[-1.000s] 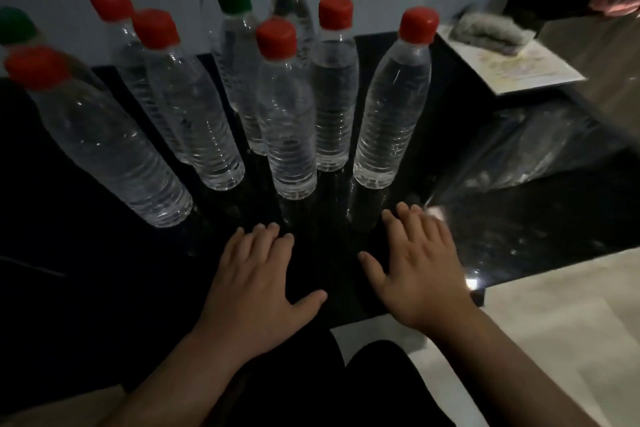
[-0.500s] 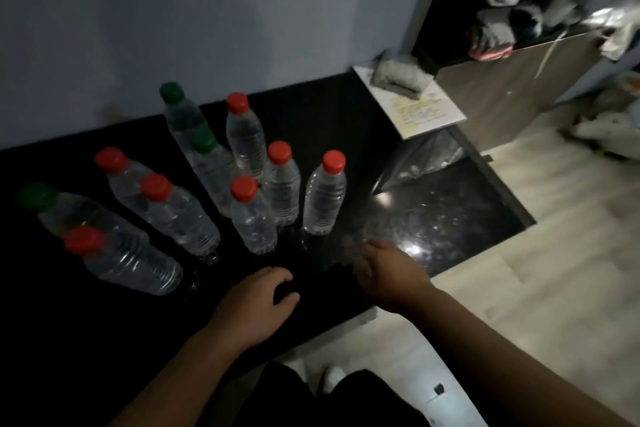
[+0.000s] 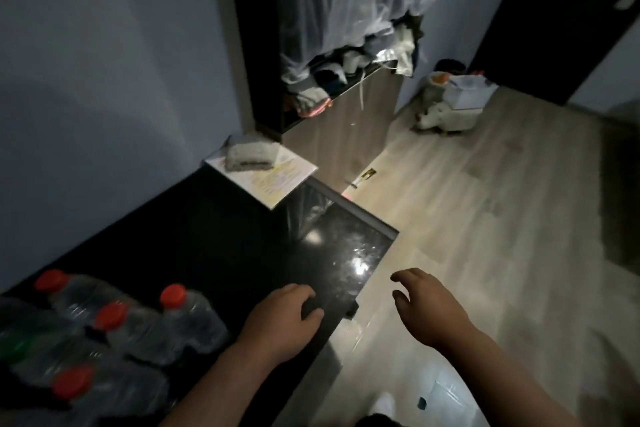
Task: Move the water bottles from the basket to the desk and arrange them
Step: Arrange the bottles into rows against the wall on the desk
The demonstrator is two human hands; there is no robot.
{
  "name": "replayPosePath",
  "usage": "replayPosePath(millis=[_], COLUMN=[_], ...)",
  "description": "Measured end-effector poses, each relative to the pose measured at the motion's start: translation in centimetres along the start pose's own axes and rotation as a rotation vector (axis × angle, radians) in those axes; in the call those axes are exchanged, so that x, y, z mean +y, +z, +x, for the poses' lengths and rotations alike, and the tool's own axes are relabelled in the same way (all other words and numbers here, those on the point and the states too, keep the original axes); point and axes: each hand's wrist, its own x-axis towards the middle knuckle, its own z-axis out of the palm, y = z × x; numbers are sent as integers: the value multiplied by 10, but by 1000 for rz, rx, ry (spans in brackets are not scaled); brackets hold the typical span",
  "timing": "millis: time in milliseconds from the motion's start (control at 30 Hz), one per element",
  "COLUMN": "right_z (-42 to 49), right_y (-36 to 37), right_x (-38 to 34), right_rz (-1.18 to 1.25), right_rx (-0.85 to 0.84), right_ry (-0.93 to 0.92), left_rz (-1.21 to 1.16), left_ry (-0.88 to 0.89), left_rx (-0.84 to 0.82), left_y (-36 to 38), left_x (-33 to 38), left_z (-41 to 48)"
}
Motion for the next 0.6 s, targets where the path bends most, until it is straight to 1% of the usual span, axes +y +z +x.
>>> replayPosePath(millis=[100, 300, 400, 600], right_z=[13, 53, 71, 101], right_y=[-19, -69, -92, -139], right_x=[42, 120, 155, 212], right_rz=[48, 69, 69, 55], right_rx=[31, 89, 83, 88], right_ry=[84, 138, 150, 166], left_rz=[54, 130, 156, 97], left_ry=[55, 157, 171, 134], left_rx=[-3, -8, 4, 8], left_y=[3, 17, 22, 34], left_x=[34, 116, 148, 199], left_z=[45, 132, 171, 232])
